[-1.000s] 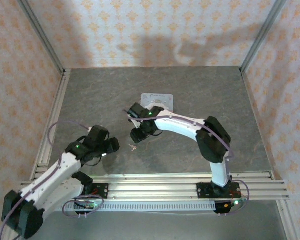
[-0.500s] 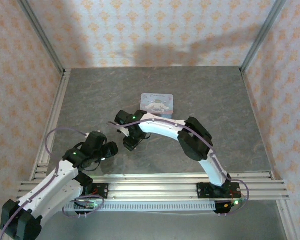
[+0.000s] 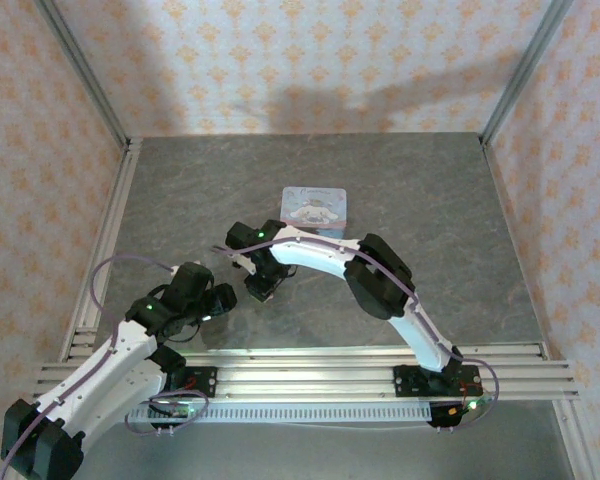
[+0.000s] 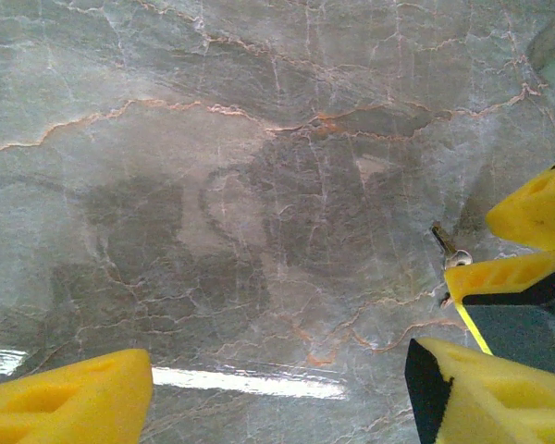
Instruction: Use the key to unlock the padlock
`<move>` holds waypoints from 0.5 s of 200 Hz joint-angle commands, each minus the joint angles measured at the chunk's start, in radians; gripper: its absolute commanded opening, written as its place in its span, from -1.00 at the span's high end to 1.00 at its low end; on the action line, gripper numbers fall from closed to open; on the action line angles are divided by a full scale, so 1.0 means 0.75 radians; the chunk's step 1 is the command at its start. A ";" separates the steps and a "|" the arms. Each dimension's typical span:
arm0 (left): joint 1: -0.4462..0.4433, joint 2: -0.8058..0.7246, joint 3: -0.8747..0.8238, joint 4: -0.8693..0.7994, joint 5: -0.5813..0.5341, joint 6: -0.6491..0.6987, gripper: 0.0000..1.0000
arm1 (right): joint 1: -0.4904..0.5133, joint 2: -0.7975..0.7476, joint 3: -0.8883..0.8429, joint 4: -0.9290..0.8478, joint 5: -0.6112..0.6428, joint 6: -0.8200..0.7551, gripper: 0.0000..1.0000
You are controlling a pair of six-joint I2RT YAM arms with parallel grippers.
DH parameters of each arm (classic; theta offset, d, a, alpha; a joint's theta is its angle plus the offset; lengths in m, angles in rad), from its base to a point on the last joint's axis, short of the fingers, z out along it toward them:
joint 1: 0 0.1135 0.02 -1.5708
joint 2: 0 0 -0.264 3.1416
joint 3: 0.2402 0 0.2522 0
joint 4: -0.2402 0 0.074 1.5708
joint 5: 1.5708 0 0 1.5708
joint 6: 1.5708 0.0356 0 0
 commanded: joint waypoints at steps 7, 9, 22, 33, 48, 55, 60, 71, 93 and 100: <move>0.005 -0.007 0.007 -0.050 -0.035 0.010 -0.48 | 0.007 0.029 0.047 -0.082 0.047 -0.026 0.16; 0.005 -0.007 0.007 -0.050 -0.035 0.010 -0.48 | 0.007 0.031 0.049 -0.083 0.048 -0.027 0.16; 0.005 -0.007 0.007 -0.048 -0.039 0.010 -0.49 | 0.013 0.033 0.048 -0.090 0.050 -0.030 0.20; 0.006 -0.007 0.007 -0.047 -0.039 0.010 -0.49 | 0.017 0.037 0.047 -0.093 0.050 -0.031 0.22; 0.006 -0.006 0.009 -0.049 -0.039 0.012 -0.50 | 0.023 0.043 0.048 -0.099 0.047 -0.031 0.26; 0.005 -0.006 0.009 -0.051 -0.039 0.012 -0.50 | 0.026 0.047 0.050 -0.102 0.050 -0.029 0.27; 0.005 -0.008 0.009 -0.051 -0.040 0.012 -0.50 | 0.027 0.049 0.052 -0.103 0.050 -0.029 0.28; 0.006 -0.006 0.009 -0.053 -0.041 0.012 -0.50 | 0.034 0.055 0.058 -0.109 0.050 -0.027 0.30; 0.005 -0.006 0.007 -0.053 -0.041 0.012 -0.50 | 0.052 0.066 0.067 -0.118 0.057 -0.024 0.33; 0.006 -0.006 0.007 -0.054 -0.042 0.012 -0.50 | 0.057 0.068 0.065 -0.119 0.064 -0.022 0.34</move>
